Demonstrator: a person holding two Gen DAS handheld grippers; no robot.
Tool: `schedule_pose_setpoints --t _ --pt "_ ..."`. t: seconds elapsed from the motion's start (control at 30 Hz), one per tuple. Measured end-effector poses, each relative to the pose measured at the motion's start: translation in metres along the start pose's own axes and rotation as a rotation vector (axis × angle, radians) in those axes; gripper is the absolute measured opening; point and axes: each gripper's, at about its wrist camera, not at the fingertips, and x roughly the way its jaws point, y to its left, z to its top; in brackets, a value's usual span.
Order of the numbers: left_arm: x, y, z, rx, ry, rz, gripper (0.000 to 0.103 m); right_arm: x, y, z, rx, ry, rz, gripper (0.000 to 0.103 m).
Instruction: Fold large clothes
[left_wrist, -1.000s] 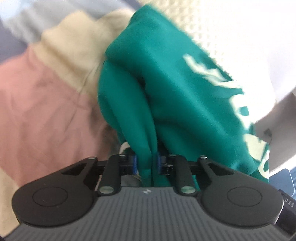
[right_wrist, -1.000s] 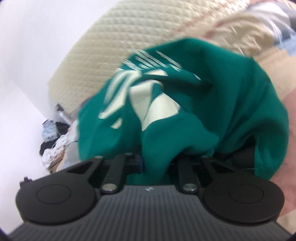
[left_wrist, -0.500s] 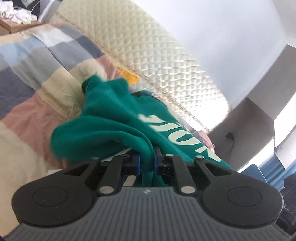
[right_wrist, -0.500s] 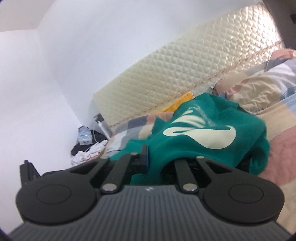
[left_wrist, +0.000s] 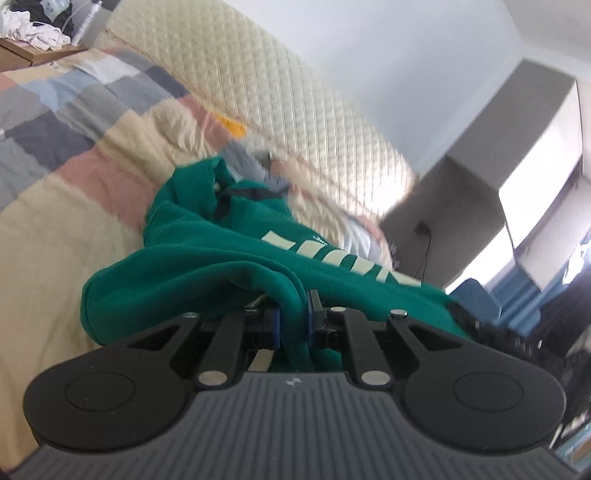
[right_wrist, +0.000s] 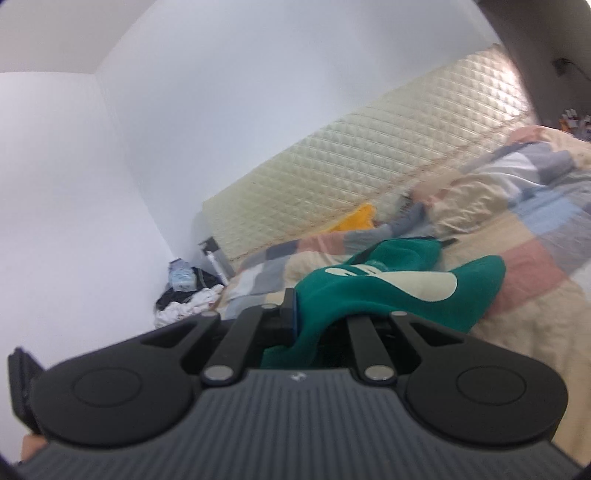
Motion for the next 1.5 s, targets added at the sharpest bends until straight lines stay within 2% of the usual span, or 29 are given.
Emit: schedule_pose_setpoints --t 0.1,0.2,0.27,0.37,0.47,0.67,0.77,0.87,0.97,1.03,1.1,1.23,1.27,1.33,1.4,1.43,1.47,1.5 --pt "0.005 0.000 -0.024 0.060 0.058 0.012 0.016 0.010 -0.019 -0.010 0.037 0.043 -0.073 0.010" --pt "0.022 0.006 -0.041 0.092 0.143 -0.017 0.022 0.027 -0.043 -0.021 0.075 0.071 -0.142 0.010" --pt "0.036 0.011 -0.050 0.119 0.200 -0.039 0.037 0.036 -0.059 -0.028 0.094 0.085 -0.187 0.011" --pt "0.059 0.024 -0.058 0.137 0.282 -0.124 0.056 0.049 -0.080 -0.033 0.106 0.098 -0.252 0.011" --pt "0.067 0.034 -0.069 0.156 0.323 -0.198 0.067 0.063 -0.096 -0.033 0.091 0.109 -0.331 0.011" --pt "0.058 0.055 -0.067 0.180 0.293 -0.255 0.078 0.094 -0.129 -0.050 0.080 0.130 -0.477 0.011" --pt "0.056 0.079 -0.061 0.188 0.222 -0.356 0.086 0.109 -0.129 -0.059 0.020 0.152 -0.538 0.011" --pt "0.080 0.110 -0.056 0.106 0.235 -0.278 0.086 0.121 -0.125 -0.063 -0.013 0.151 -0.564 0.011" --pt "0.093 0.137 -0.049 0.036 0.190 -0.204 0.086 0.129 -0.120 -0.066 -0.065 0.153 -0.581 0.012" --pt "0.096 0.151 -0.046 -0.003 0.146 -0.091 0.086 0.130 -0.120 -0.066 -0.082 0.147 -0.584 0.012" --pt "0.098 0.165 -0.045 -0.010 0.111 0.034 0.086 0.127 -0.120 -0.066 -0.073 0.139 -0.583 0.013" --pt "0.104 0.178 -0.054 0.022 0.097 0.250 0.085 0.118 -0.117 -0.064 -0.043 0.121 -0.571 0.013" --pt "0.106 0.179 -0.056 0.031 0.100 0.276 0.085 0.115 -0.116 -0.064 -0.040 0.119 -0.570 0.014" --pt "0.112 0.180 -0.058 0.022 0.126 0.278 0.084 0.108 -0.112 -0.063 -0.028 0.111 -0.558 0.015" --pt "0.123 0.174 -0.063 0.020 0.151 0.260 0.073 0.098 -0.108 -0.062 -0.008 0.102 -0.542 0.019" --pt "0.121 0.168 -0.064 0.032 0.160 0.268 0.057 0.092 -0.107 -0.061 0.005 0.098 -0.537 0.020" --pt "0.117 0.164 -0.066 0.042 0.166 0.273 0.041 0.085 -0.106 -0.060 0.019 0.096 -0.525 0.026" --pt "0.111 0.161 -0.068 0.050 0.167 0.269 0.034 0.080 -0.104 -0.059 0.033 0.098 -0.519 0.035"
